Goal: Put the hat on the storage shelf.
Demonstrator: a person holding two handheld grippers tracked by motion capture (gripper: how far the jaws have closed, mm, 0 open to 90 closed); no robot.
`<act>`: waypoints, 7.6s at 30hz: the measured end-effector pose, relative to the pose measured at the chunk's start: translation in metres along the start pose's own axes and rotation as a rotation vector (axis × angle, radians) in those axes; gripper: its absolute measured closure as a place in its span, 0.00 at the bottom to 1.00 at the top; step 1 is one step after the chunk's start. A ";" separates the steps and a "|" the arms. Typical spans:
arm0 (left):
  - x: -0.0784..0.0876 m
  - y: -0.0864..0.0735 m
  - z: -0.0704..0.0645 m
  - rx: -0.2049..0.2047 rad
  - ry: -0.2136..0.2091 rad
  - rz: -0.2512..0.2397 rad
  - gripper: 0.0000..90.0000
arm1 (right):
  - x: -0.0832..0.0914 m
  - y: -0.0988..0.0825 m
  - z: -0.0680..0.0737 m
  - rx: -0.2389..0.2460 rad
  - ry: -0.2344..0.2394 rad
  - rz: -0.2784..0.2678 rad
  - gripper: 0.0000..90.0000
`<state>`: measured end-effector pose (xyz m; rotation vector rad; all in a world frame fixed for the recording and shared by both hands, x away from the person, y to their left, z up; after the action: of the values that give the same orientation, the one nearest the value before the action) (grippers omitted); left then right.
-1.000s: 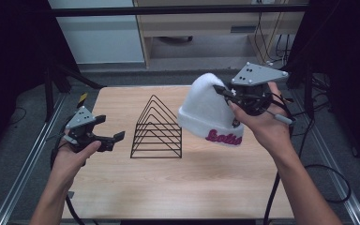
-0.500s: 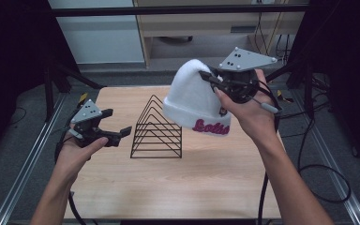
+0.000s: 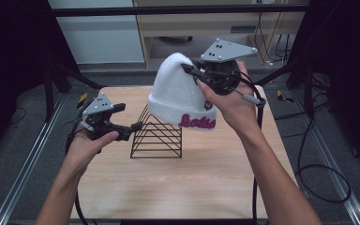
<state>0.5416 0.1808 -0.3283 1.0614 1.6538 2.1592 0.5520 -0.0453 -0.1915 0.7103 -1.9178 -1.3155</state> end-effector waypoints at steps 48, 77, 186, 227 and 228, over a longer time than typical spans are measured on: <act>-0.021 -0.006 0.012 0.039 0.060 0.040 0.72 | -0.050 0.007 0.022 -0.008 0.115 -0.031 0.91; -0.027 -0.037 0.025 0.054 0.130 0.063 0.70 | -0.078 -0.023 0.024 -0.032 0.149 0.028 0.91; 0.001 -0.157 0.064 0.168 0.249 0.160 0.51 | -0.123 -0.112 0.091 -0.032 0.280 0.254 0.92; -0.024 -0.244 0.064 0.173 0.356 0.400 0.06 | 0.005 -0.172 0.010 -0.236 -0.075 0.262 0.21; -0.025 -0.244 0.064 0.178 0.354 0.395 0.06 | 0.010 -0.178 0.008 -0.243 -0.081 0.265 0.20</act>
<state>0.5415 0.2980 -0.5533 1.1939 1.9553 2.6154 0.5492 -0.1077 -0.3582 0.2748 -1.8003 -1.3917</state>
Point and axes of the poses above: each handheld gripper's, and its own axes: x roughly backward along the jaws, y roughly out of its top, z roughly to its left, the point moved 7 cm from there along -x, roughly forward along the jaws, and after that the axes turned 8 degrees about y, right-handed, at the moved point
